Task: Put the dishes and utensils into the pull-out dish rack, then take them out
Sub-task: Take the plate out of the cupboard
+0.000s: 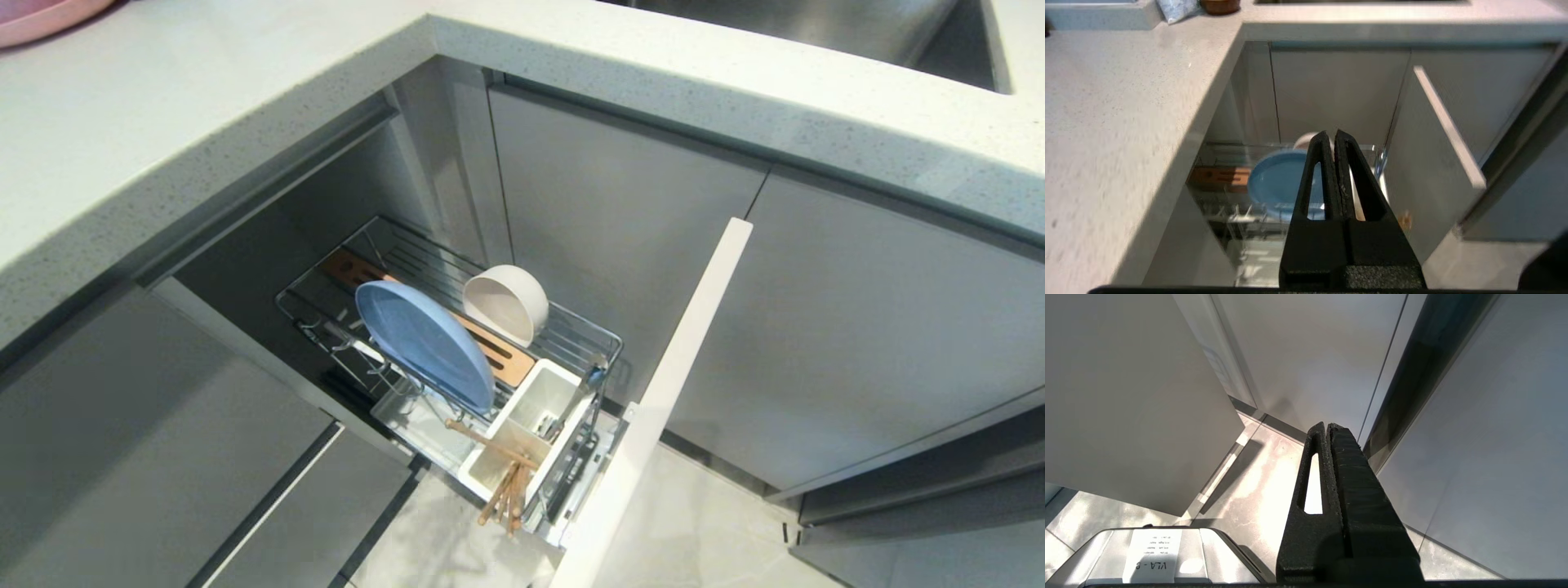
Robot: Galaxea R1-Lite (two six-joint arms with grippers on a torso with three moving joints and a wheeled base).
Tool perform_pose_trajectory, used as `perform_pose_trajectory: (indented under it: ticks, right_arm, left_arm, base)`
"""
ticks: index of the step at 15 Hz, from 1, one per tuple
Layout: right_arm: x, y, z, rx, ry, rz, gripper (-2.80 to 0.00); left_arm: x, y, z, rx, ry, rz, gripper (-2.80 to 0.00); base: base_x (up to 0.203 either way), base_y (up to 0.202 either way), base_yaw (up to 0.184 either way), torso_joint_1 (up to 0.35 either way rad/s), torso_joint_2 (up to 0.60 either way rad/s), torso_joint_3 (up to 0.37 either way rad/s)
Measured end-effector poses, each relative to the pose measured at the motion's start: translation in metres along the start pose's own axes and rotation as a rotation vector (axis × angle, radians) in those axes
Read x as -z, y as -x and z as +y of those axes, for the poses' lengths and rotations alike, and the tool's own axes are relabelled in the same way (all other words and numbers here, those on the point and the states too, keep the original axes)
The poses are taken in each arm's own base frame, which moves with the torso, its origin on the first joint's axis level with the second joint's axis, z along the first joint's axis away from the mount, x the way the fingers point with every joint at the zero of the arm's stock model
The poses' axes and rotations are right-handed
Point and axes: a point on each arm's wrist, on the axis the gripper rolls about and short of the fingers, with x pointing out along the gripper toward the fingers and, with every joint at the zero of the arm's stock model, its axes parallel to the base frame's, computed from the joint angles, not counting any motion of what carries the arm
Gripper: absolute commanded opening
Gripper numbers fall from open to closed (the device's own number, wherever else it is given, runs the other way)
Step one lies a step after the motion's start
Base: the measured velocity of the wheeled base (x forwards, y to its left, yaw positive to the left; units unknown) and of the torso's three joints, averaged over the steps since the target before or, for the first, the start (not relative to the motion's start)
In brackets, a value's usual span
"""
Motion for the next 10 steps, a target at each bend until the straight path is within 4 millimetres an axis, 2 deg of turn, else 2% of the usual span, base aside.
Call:
perform_pose_trajectory:
  ticks: [2, 4, 8, 10]
  right_arm:
    - [0.0, 0.0, 0.0, 0.0, 0.0, 0.0, -2.8]
    - [0.0, 0.0, 0.0, 0.0, 0.0, 0.0, -2.8]
    - [0.0, 0.0, 0.0, 0.0, 0.0, 0.0, -2.8]
    - [0.0, 0.0, 0.0, 0.0, 0.0, 0.0, -2.8]
  left_arm:
    - [0.022, 0.016, -0.015, -0.03, -0.013, 0.038, -2.8]
    - [0.052, 0.03, -0.029, -0.046, -0.02, 0.063, -2.8]
    - [0.121, 0.02, -0.035, -0.062, -0.01, 0.085, -2.8]
    - [0.134, 0.016, -0.033, -0.135, -0.023, 0.027, -2.8]
  base:
    - [0.0, 0.0, 0.0, 0.0, 0.0, 0.0]
    - [0.0, 0.0, 0.0, 0.0, 0.0, 0.0]
    - [0.0, 0.0, 0.0, 0.0, 0.0, 0.0]
    - [0.0, 0.0, 0.0, 0.0, 0.0, 0.0]
